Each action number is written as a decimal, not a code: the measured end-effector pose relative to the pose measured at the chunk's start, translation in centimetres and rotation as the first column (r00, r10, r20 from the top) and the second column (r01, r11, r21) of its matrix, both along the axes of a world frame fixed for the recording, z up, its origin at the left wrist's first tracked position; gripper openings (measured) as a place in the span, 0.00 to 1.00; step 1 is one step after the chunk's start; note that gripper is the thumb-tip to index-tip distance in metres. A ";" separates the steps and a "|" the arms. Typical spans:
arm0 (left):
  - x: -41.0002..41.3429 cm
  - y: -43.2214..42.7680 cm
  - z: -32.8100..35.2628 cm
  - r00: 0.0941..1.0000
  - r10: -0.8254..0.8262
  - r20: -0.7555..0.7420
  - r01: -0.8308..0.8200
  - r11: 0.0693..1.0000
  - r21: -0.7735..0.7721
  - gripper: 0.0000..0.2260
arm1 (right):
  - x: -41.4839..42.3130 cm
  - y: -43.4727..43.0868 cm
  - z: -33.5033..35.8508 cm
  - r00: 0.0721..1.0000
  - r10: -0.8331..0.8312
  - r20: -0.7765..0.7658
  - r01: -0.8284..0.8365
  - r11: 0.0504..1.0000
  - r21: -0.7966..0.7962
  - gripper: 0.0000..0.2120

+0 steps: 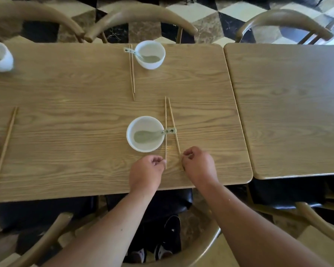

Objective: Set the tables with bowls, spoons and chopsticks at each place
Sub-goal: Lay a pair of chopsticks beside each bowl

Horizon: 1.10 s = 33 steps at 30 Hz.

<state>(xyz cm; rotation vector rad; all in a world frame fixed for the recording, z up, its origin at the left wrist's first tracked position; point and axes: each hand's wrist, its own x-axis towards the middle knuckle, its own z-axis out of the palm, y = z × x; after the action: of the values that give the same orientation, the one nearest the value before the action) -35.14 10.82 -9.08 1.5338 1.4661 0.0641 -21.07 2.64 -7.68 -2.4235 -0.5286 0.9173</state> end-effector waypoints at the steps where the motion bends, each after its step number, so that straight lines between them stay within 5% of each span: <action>1: -0.1 0.1 -0.1 1.000 -0.006 0.003 0.006 1.000 0.000 0.04 | 0.0 0.1 -0.1 1.000 0.002 0.006 -0.002 1.000 0.000 0.06; 33: 2.6 0.5 0.3 0.966 -0.125 -0.228 0.135 0.990 0.028 0.07 | 1.5 1.3 -0.2 0.991 0.084 -0.108 -0.093 0.992 -0.085 0.07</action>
<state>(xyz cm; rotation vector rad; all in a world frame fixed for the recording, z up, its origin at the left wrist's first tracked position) -32.54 11.29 -8.75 1.7138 1.5433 -0.1624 -19.59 3.91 -7.93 -2.4319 -0.5716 1.1201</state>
